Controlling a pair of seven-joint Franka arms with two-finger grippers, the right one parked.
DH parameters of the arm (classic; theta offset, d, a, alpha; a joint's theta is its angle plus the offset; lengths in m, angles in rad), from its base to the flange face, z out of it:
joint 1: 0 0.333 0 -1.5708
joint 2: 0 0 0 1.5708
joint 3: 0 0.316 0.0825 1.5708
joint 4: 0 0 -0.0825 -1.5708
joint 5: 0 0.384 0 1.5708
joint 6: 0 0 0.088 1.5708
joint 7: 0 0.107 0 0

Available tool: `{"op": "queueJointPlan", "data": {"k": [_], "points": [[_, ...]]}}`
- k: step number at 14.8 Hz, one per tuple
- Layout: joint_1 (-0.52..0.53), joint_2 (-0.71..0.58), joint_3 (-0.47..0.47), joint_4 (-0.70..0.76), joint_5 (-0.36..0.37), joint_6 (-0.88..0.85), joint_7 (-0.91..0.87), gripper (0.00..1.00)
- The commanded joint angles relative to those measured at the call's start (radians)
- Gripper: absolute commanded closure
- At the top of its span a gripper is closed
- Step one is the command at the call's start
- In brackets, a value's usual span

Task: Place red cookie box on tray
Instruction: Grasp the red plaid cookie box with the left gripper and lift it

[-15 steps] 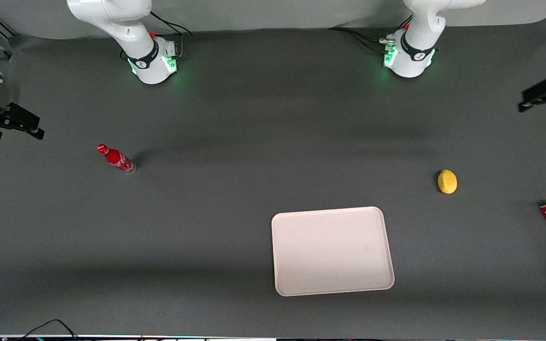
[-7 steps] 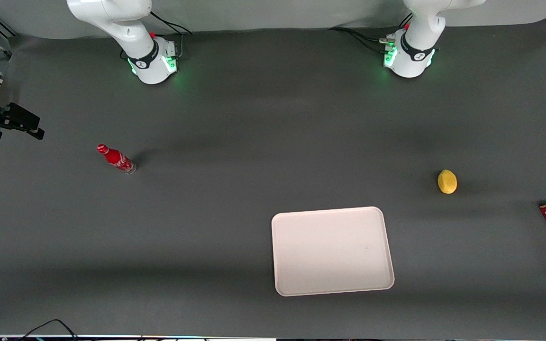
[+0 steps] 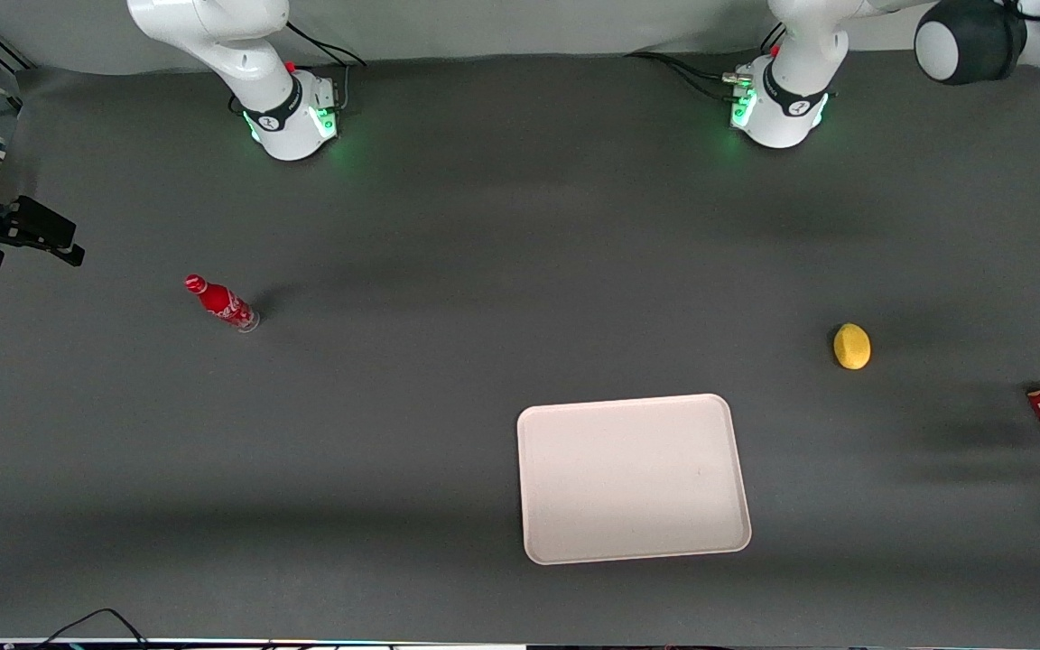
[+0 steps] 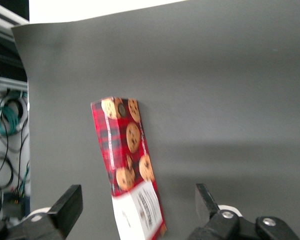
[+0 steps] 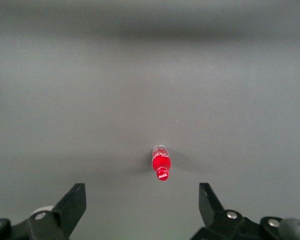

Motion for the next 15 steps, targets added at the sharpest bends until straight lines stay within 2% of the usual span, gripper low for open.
{"op": "queueJointPlan", "data": {"k": [1,3,7,8,9,15], "points": [[0.04,0.139,0.045,0.05,-0.119,0.117,0.159,0.0],[0.068,0.19,0.045,0.05,-0.191,0.122,0.256,0.0],[0.098,0.243,0.058,0.035,-0.28,0.134,0.411,0.0],[0.098,0.256,0.059,0.032,-0.303,0.169,0.426,0.33],[0.098,0.268,0.059,0.032,-0.328,0.188,0.425,0.99],[0.092,0.262,0.059,0.038,-0.35,0.147,0.388,1.0]]}}
